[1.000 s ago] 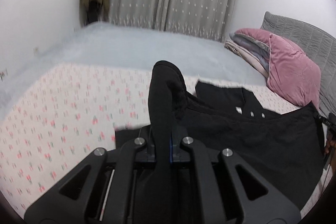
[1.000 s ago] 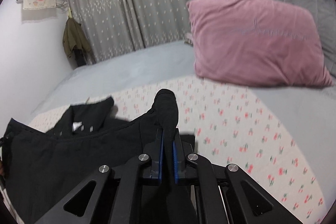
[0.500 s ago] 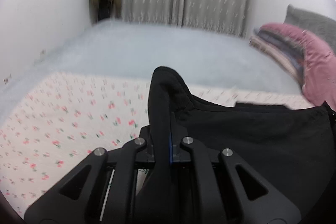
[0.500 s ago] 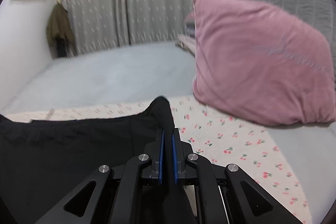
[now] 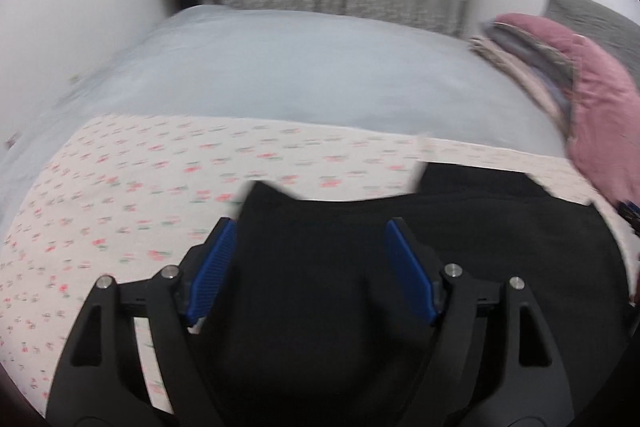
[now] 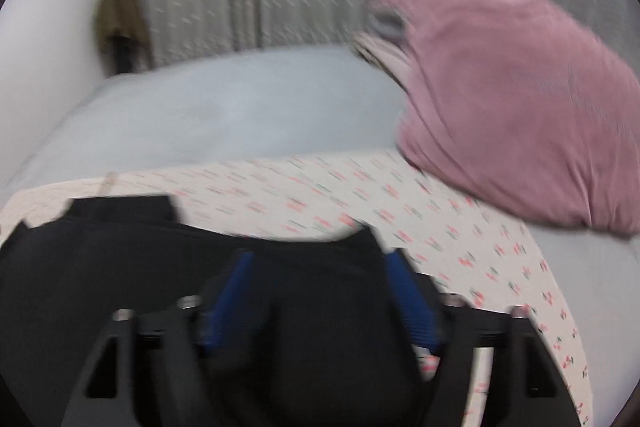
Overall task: Fold large clothes
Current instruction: 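Lay the hem down and open both tools to release it, then press the folded black coat flat with both open tools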
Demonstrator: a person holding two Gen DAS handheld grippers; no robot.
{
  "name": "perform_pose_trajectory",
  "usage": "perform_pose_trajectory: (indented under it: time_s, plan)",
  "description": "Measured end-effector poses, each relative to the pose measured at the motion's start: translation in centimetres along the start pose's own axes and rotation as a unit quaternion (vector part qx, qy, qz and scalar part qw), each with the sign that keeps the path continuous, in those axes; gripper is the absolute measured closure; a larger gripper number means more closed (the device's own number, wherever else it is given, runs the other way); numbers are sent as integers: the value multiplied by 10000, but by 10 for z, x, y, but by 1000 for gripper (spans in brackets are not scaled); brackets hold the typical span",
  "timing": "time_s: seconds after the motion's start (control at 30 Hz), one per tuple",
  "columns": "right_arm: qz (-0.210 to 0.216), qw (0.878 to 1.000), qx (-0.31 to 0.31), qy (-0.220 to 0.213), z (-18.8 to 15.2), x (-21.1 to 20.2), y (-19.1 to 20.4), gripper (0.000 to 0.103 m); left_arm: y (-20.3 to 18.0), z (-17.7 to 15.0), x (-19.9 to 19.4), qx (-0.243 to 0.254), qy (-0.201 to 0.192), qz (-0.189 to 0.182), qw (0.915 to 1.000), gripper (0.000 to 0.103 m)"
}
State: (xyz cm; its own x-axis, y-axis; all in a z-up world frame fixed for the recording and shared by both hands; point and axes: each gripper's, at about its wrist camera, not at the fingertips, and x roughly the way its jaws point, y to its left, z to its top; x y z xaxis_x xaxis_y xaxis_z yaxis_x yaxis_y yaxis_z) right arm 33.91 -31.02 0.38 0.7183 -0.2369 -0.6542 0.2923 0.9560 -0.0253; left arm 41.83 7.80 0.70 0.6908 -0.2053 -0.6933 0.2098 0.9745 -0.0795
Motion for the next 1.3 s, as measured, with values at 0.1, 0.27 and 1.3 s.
perform_pose_trajectory:
  time_s: [0.1,0.27,1.3]
  plan:
    - [763,9968,-210,119,0,-6,61,26,-36,-1,11,102,136,-364,9992,22]
    - [1452,9826,-596,991,-19,37,121,26,-37,-7,58,329,526,371,9974,22]
    - [569,9957,46,731,-143,-115,78,21,-39,-156,-78,13,854,-181,9962,17]
